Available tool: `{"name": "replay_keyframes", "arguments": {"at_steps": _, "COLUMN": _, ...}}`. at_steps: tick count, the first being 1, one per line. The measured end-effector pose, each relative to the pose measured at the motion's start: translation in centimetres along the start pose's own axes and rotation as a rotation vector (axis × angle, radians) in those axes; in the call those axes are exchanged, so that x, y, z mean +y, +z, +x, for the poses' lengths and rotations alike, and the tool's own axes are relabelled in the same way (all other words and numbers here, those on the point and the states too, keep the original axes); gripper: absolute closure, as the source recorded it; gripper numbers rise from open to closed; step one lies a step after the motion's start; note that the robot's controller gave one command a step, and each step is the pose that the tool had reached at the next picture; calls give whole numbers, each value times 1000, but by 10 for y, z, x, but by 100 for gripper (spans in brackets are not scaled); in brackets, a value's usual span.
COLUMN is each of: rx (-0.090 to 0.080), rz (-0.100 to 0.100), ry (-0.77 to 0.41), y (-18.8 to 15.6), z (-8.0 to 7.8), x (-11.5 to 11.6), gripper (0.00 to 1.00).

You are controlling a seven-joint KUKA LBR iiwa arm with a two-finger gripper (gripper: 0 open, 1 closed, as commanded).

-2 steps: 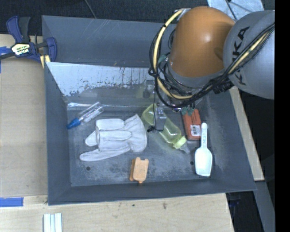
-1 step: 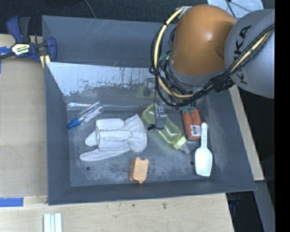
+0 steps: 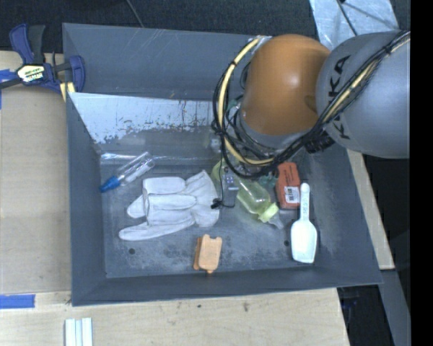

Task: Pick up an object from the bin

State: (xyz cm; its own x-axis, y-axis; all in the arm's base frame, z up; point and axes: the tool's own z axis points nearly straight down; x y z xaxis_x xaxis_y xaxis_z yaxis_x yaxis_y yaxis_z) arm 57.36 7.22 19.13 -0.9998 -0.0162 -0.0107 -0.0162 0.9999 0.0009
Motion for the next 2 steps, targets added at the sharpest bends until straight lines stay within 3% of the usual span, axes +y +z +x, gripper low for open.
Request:
{"name": "replay_keyframes", "arguments": {"at_steps": 1, "rx": 5, "rz": 1, "ry": -28, "y": 52, "z": -8, "x": 38, "gripper": 0}}
{"name": "replay_keyframes", "arguments": {"at_steps": 2, "rx": 10, "rz": -4, "ry": -41, "y": 81, "z": -6, "x": 48, "gripper": 0}}
